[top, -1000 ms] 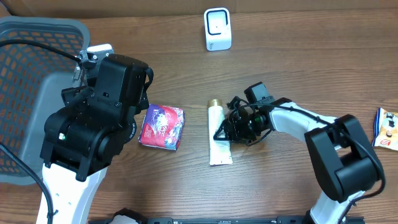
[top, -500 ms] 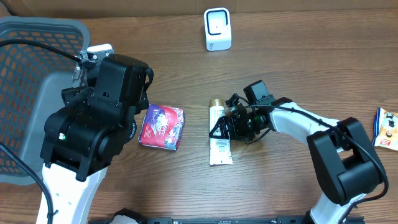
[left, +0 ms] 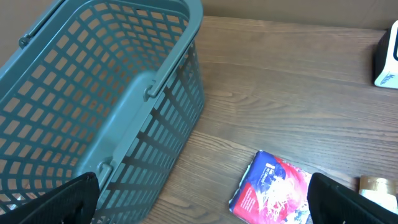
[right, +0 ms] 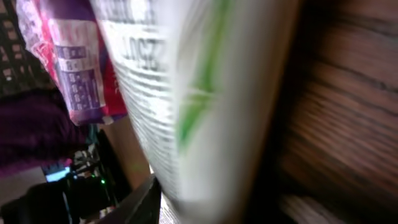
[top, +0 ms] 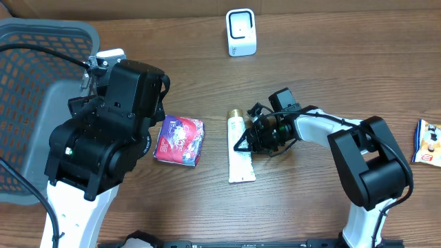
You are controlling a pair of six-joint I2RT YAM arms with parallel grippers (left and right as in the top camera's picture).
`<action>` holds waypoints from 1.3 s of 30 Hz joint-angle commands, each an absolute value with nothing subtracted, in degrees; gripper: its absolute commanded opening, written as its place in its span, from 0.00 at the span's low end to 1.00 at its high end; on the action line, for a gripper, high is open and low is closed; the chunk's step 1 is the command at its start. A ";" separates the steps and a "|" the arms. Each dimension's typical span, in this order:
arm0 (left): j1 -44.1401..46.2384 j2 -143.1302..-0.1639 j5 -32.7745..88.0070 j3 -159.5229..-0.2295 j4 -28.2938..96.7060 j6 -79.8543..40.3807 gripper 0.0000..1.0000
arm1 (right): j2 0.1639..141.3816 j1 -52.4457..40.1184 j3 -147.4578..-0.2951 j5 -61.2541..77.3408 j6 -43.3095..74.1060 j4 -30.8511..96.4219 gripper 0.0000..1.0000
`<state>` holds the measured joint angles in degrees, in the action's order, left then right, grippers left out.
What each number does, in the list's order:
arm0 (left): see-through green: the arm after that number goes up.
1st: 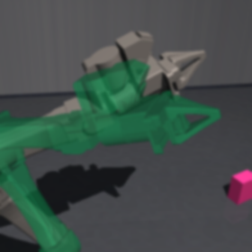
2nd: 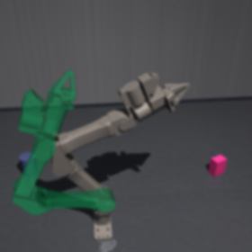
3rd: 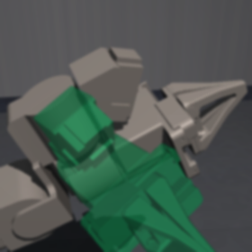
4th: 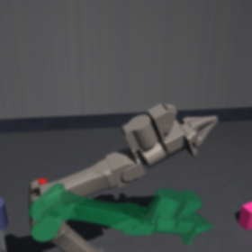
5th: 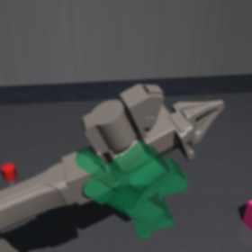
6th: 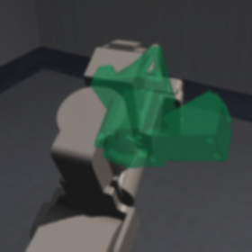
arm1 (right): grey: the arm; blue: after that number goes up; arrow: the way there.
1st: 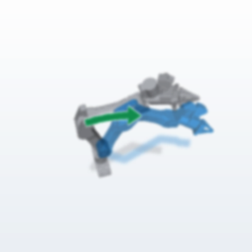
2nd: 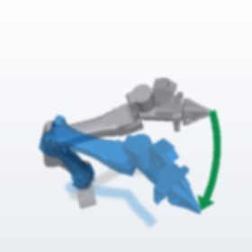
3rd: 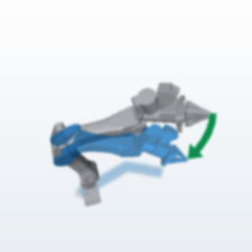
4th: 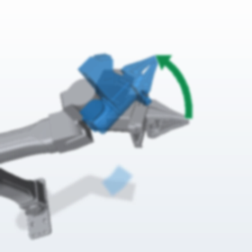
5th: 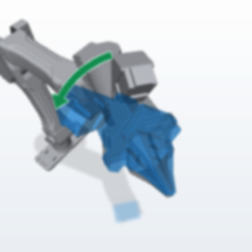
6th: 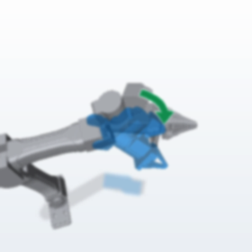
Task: Scan the item barcode
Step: 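Grasp the white tube's bottom end with the right gripper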
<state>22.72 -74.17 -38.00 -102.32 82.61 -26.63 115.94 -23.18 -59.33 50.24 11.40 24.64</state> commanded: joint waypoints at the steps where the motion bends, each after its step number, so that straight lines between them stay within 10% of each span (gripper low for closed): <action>1: 22.41 -74.26 -38.70 -103.13 82.52 -27.05 1.00 | 121.80 -24.05 -55.48 36.05 9.72 25.91 0.30; 4: 22.41 -74.26 -38.70 -103.13 82.52 -27.05 1.00 | 121.80 -24.05 -55.48 36.05 8.88 24.36 0.04; 16: 22.41 -74.26 -38.68 -103.13 82.52 -27.05 1.00 | 117.21 -22.24 -55.57 42.11 5.48 26.17 0.04; 39: 22.41 -74.26 -38.68 -103.13 82.52 -27.05 1.00 | 66.63 -18.24 -58.15 69.78 2.46 44.29 0.04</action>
<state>22.72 -74.17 -38.00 -102.32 82.63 -26.63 72.31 -18.15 -55.59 61.08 1.13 44.66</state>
